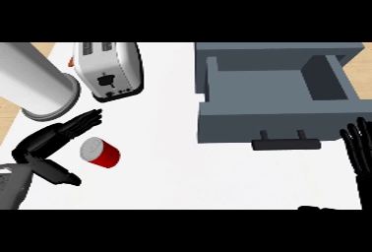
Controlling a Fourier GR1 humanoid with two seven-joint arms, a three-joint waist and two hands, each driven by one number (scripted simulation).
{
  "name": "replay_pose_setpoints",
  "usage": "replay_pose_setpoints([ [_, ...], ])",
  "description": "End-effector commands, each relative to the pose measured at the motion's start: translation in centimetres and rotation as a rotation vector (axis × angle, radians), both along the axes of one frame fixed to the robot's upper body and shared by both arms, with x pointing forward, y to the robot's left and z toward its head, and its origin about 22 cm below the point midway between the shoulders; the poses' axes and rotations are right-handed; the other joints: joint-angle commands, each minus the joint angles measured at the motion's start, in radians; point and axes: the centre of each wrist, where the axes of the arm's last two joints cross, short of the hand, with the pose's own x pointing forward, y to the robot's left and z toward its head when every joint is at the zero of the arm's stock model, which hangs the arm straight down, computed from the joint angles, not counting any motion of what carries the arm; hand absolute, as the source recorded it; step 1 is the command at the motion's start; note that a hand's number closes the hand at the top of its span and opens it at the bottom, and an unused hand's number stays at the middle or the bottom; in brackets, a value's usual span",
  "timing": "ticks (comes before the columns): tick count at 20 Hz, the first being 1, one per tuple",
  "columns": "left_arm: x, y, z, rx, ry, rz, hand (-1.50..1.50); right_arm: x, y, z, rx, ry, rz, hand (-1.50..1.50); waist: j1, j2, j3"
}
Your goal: Pick up the can, place it into the drawer and close the drawer
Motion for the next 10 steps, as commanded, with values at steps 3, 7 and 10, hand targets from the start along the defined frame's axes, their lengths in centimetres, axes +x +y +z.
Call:
replay_pose_setpoints([
  [3,-0.7,-0.3,-3.0,-0.111,0.018,-0.120,-1.50,0.9,-1.5,0.1,0.009,-0.014,-0.010,-1.50,0.001,0.001,0.000],
  [7,-0.6,2.0,-2.8,-0.101,0.032,-0.099,-1.50,-0.2,-0.2,-0.1,0.021,-0.015,-0.013,-1.50,-0.003,0.001,0.000],
  [10,0.6,1.8,-2.3,-0.092,0.011,-0.108,-1.50,-0.1,-0.2,-0.5,0.001,-0.016,0.002,-1.50,-0.004,0.001,0.001],
])
